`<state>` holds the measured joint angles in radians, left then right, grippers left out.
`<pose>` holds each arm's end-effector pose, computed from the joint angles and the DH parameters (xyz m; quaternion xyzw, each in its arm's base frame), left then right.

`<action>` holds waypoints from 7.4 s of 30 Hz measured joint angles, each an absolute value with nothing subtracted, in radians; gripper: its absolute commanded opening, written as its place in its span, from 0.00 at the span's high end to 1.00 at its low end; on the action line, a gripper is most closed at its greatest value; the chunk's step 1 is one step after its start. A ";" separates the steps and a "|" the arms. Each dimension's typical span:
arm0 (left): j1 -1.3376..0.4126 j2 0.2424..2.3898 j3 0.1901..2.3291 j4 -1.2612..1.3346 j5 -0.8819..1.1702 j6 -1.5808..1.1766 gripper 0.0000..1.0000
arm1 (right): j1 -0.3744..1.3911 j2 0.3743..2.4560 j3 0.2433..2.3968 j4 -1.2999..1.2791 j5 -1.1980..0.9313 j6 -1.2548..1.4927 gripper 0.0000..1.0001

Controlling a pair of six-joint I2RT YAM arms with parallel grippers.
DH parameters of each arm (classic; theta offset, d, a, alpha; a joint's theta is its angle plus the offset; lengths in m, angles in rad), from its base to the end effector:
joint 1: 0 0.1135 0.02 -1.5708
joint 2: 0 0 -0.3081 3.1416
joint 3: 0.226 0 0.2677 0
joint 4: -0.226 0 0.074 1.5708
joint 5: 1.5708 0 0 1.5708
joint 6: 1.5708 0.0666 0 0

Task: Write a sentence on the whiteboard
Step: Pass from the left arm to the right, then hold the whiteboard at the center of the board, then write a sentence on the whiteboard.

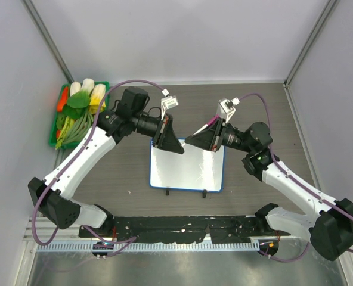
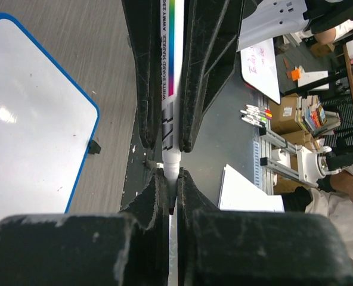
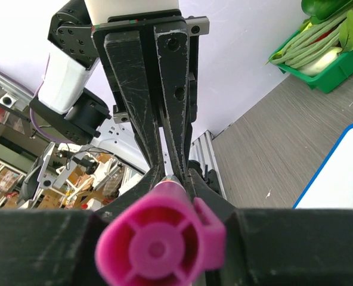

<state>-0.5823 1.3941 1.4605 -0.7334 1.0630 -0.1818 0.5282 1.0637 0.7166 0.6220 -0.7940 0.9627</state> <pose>0.2234 -0.2168 0.4282 0.3712 0.7160 -0.5634 0.1793 0.1940 0.1682 0.3832 -0.1811 0.6100 0.6702 0.3820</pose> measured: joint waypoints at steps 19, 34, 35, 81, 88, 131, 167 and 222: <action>-0.583 1.370 1.429 -0.758 1.046 -0.142 0.00 | 0.539 1.075 0.716 0.571 -0.723 0.915 0.99; -0.488 1.007 1.031 -0.378 0.635 -0.493 0.00 | 0.538 0.844 0.629 0.319 -0.490 0.744 0.99; -0.488 0.991 0.991 -0.374 0.589 -0.507 0.00 | 0.538 0.824 0.621 0.301 -0.476 0.733 0.99; -0.488 0.953 0.671 -0.313 0.292 -0.608 0.00 | 0.538 0.759 0.510 0.159 -0.342 0.666 0.99; -0.488 0.941 0.671 -0.313 0.286 -0.603 0.00 | 0.538 0.764 0.506 0.163 -0.341 0.668 0.99; -0.482 0.993 0.702 -0.489 -0.010 -0.551 0.00 | 0.538 0.816 0.496 0.184 -0.342 0.668 0.99; -0.019 1.067 0.377 0.106 0.670 -0.822 0.05 | 0.538 0.815 0.498 0.128 -0.341 0.648 0.98; -0.185 1.462 0.205 1.148 0.976 -0.910 1.00 | 0.538 0.897 0.546 0.120 -0.350 0.639 0.98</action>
<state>-0.1852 1.4616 0.2054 1.1481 0.9756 -0.9096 0.5385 0.8970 0.5461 0.1200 -0.3496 0.6392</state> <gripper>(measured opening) 0.053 0.201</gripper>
